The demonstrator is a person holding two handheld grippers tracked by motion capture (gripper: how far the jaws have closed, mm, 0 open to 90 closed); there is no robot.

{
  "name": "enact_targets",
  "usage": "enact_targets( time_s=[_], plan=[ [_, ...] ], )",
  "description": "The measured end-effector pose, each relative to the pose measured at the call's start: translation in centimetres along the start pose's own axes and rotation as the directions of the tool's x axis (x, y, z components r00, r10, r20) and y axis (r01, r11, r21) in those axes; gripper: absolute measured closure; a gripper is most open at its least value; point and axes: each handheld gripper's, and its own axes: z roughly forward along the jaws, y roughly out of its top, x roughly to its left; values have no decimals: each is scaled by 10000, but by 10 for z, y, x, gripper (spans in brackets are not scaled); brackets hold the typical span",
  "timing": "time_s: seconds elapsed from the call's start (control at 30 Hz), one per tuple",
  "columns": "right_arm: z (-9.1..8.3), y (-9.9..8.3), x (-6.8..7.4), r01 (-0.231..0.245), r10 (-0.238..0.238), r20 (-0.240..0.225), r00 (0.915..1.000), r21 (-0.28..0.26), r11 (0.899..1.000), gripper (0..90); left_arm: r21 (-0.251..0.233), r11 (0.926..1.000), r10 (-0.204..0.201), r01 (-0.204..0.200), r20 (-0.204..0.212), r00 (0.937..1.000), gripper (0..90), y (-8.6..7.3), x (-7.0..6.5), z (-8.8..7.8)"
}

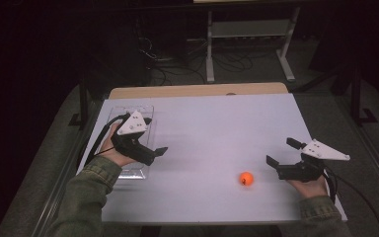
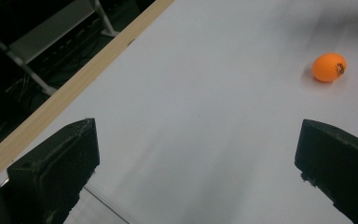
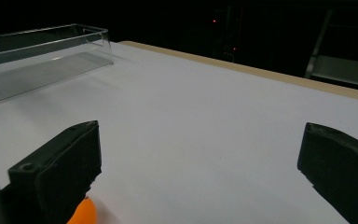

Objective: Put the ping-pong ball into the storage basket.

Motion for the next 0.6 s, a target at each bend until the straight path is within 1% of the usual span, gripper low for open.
enact_targets(
  time_s=[0.23,0.6],
  plan=[
    [0,0,1,10,-10,-17,10000,56,10000,0,182,9998,103,-105,120,9999,0,3,-2,5],
    [1,-1,1,49,-48,-53,10000,104,9999,0,306,9991,294,-304,340,9990,0,11,-6,15]
  ],
)
